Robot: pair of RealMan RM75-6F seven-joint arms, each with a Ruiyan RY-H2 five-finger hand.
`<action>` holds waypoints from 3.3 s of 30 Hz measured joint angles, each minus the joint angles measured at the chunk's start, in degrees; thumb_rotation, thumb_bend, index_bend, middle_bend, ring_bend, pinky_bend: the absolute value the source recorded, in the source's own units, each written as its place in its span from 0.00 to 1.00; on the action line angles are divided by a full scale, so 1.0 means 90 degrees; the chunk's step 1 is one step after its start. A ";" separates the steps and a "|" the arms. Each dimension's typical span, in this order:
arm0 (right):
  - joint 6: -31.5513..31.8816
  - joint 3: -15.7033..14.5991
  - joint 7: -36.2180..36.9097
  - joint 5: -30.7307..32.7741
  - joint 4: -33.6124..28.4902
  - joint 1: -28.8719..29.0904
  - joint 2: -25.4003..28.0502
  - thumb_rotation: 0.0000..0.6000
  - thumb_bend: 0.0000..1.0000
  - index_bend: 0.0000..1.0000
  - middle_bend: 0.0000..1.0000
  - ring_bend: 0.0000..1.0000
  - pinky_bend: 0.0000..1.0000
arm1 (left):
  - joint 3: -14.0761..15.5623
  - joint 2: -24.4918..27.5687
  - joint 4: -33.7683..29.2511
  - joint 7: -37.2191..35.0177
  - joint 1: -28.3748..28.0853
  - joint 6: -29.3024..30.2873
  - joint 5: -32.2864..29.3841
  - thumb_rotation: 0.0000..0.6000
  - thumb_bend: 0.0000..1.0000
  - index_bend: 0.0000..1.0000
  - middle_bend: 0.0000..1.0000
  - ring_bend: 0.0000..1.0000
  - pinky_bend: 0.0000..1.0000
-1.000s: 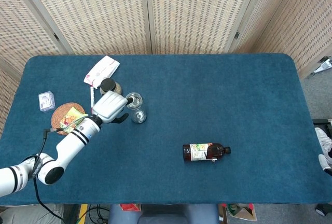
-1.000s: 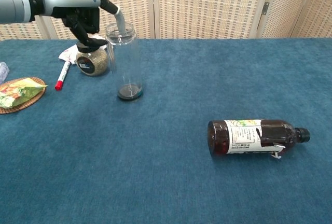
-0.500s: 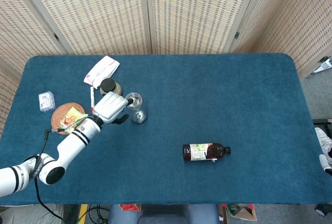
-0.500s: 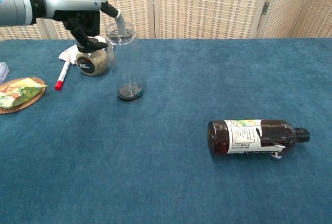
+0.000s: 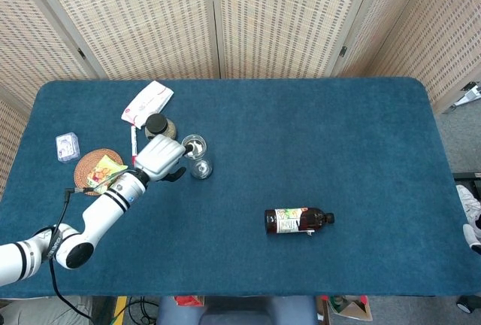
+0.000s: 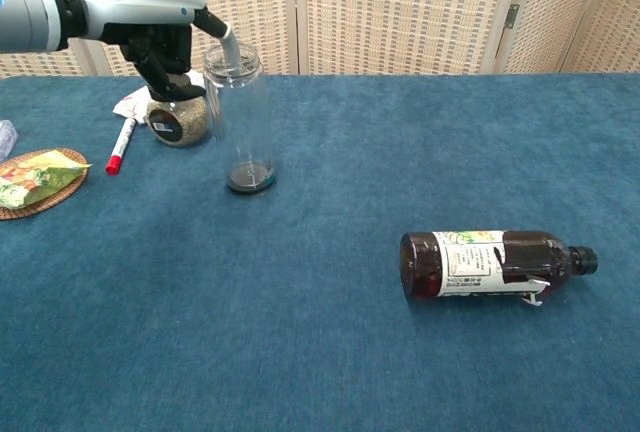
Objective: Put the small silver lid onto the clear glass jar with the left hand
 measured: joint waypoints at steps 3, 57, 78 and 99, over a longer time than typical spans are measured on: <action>-0.0015 -0.0002 -0.0007 0.0005 0.0000 0.0002 -0.0001 1.00 0.30 0.03 0.18 0.15 0.17 | -0.0005 0.0004 0.0001 0.0004 -0.0005 0.0004 -0.0026 1.00 0.43 0.33 1.00 1.00 1.00; -0.0024 0.0002 -0.0004 -0.0017 -0.0005 0.0011 0.0004 1.00 0.30 0.03 0.18 0.15 0.17 | -0.0171 0.0054 -0.0019 -0.0176 0.0156 0.0515 0.0016 1.00 0.43 0.32 1.00 1.00 1.00; -0.0434 -0.0034 0.0250 -0.0016 0.0083 0.0173 0.0212 1.00 0.30 0.03 0.18 0.15 0.17 | -0.0052 0.0569 -0.0729 -0.0005 0.1265 0.2078 -0.0242 1.00 0.43 0.28 0.65 0.63 0.98; -0.0844 -0.0200 0.0455 -0.0432 0.0397 0.0567 -0.0093 1.00 0.32 0.03 0.18 0.13 0.17 | 0.1204 0.0264 -0.1097 -0.0207 0.3950 0.4362 0.0725 1.00 0.40 0.26 0.26 0.26 0.41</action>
